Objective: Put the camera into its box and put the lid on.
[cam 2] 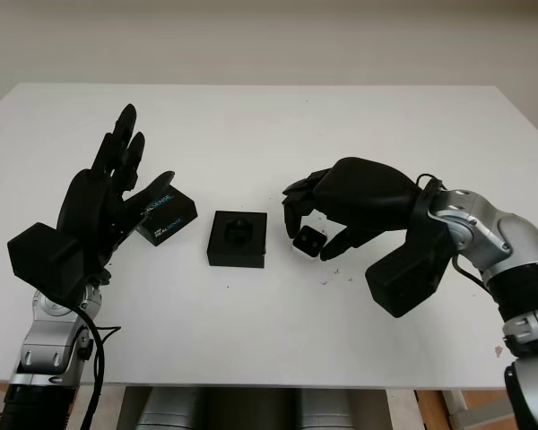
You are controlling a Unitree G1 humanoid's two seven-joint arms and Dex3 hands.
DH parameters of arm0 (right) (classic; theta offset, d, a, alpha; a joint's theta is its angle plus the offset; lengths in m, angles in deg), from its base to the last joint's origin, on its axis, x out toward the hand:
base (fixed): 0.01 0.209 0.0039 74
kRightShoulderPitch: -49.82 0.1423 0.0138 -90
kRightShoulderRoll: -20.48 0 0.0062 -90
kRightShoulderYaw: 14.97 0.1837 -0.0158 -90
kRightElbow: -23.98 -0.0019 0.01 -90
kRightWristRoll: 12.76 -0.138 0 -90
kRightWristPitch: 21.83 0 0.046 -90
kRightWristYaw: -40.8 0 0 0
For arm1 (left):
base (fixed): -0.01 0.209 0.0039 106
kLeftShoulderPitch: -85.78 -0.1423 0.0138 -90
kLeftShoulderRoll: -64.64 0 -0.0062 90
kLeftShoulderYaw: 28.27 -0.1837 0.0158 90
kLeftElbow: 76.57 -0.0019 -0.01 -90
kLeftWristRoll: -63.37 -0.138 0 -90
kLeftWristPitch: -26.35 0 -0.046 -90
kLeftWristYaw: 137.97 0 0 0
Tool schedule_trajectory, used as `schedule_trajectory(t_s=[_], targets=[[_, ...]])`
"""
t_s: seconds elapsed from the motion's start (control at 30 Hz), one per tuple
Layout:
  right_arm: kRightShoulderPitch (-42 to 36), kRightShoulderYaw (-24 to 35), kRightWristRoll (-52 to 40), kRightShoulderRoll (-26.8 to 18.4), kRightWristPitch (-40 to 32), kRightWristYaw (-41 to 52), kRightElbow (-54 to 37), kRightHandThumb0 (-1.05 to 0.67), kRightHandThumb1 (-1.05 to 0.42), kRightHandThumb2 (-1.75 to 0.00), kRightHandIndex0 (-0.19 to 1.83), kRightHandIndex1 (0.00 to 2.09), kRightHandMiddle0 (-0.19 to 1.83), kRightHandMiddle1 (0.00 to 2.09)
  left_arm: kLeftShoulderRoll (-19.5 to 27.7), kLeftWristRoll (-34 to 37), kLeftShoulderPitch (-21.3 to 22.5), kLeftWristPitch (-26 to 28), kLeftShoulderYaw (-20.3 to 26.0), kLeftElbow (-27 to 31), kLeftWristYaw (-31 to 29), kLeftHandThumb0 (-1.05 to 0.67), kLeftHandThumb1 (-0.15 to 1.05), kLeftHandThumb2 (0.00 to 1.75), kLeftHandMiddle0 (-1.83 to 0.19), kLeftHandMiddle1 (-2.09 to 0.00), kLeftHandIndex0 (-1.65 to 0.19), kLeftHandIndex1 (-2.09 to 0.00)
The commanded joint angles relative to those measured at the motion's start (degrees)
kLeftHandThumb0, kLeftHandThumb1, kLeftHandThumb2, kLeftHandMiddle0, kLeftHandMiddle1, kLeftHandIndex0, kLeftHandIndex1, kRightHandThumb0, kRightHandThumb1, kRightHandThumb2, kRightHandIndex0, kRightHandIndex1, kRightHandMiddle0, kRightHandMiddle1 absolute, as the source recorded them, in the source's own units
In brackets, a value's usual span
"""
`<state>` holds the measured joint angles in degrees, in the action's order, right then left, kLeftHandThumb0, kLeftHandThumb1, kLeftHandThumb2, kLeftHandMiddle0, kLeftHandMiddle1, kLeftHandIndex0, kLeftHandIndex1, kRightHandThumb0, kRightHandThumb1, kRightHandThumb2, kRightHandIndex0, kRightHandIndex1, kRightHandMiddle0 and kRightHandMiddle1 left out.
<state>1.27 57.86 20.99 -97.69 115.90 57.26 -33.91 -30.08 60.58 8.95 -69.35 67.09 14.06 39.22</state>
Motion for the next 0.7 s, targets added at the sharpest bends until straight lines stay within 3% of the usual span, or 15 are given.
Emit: schedule_trajectory(t_s=[0.0,0.4,0.67], targets=[[1.41,0.85,-2.13,1.06,-1.73,1.47,-0.32,-0.39,-0.91,-0.05,0.42,0.05,0.52,1.28,-0.14,-0.23,-0.19,-0.05,-0.21,0.71,0.20,-0.57,1.05,0.11,-0.03,-0.06,-0.01,-0.06],[0.33,1.52,-10.33,4.89,-10.51,8.84,-2.87,-0.42,-0.95,-0.06,0.35,0.04,0.39,1.47,-0.27,-0.78,-0.30,0.31,-0.32,1.12,0.65,-0.57,1.05,0.11,-0.04,-0.06,-0.01,-0.05],[-1.15,2.60,-13.72,7.07,-15.99,11.18,-5.50,-0.41,-0.95,-0.05,0.35,0.04,0.37,1.49,-0.36,-0.75,-0.24,0.30,-0.41,1.05,0.71,-0.57,1.05,0.11,-0.03,-0.05,-0.01,-0.06]])
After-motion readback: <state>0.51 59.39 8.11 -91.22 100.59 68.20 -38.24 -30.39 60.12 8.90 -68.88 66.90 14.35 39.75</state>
